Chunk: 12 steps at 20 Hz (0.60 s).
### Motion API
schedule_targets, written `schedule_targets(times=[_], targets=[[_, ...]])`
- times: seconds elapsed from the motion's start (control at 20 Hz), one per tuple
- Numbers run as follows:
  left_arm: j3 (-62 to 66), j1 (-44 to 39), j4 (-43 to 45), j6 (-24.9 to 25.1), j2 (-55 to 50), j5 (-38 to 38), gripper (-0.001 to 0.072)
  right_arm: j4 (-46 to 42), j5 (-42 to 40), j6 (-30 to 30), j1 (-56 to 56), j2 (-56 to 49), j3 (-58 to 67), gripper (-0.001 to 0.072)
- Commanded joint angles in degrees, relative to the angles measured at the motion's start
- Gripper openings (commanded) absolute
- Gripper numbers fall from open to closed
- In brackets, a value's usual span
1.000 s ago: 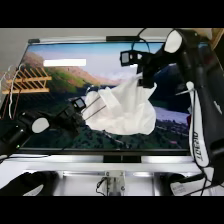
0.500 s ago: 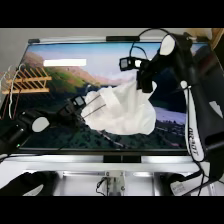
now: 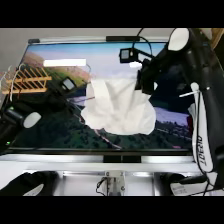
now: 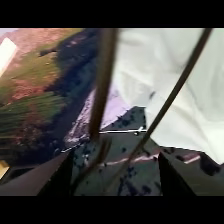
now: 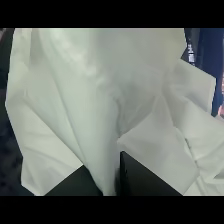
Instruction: Fold the shirts.
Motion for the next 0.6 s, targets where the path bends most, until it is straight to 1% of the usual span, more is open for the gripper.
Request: schedule_targets(times=[0.0,0.15,0.25,0.35,0.4,0.45,0.55], targets=[[4.1,5.1,2.8,-9.1,2.2,0.5,0.0648,-0.2,1.9,6.6,0.0,1.6,0.0,0.0063],[4.3,12.0,2.6,-14.0,4.0,0.5,0.0647,1.4,2.8,6.6,0.0,2.5,0.0,0.0062],[4.3,15.7,0.8,-15.4,3.8,0.3,0.0647,1.5,3.4,7.2,0.6,2.9,0.0,0.0062],[4.1,19.0,-6.2,-16.0,3.6,-1.7,0.0646,0.7,3.4,7.7,2.1,3.4,0.0,0.0062],[3.4,20.7,-11.0,-17.7,3.4,-3.2,0.0646,0.5,3.3,8.1,2.9,3.6,0.0,0.0062],[2.0,21.9,-15.5,-19.2,3.3,-4.0,0.0646,-0.7,2.8,9.7,3.6,3.8,0.0,0.0062],[-3.2,23.0,-23.9,-21.9,3.3,-2.8,0.0644,-2.8,1.6,14.4,4.6,4.1,0.0,0.0062]])
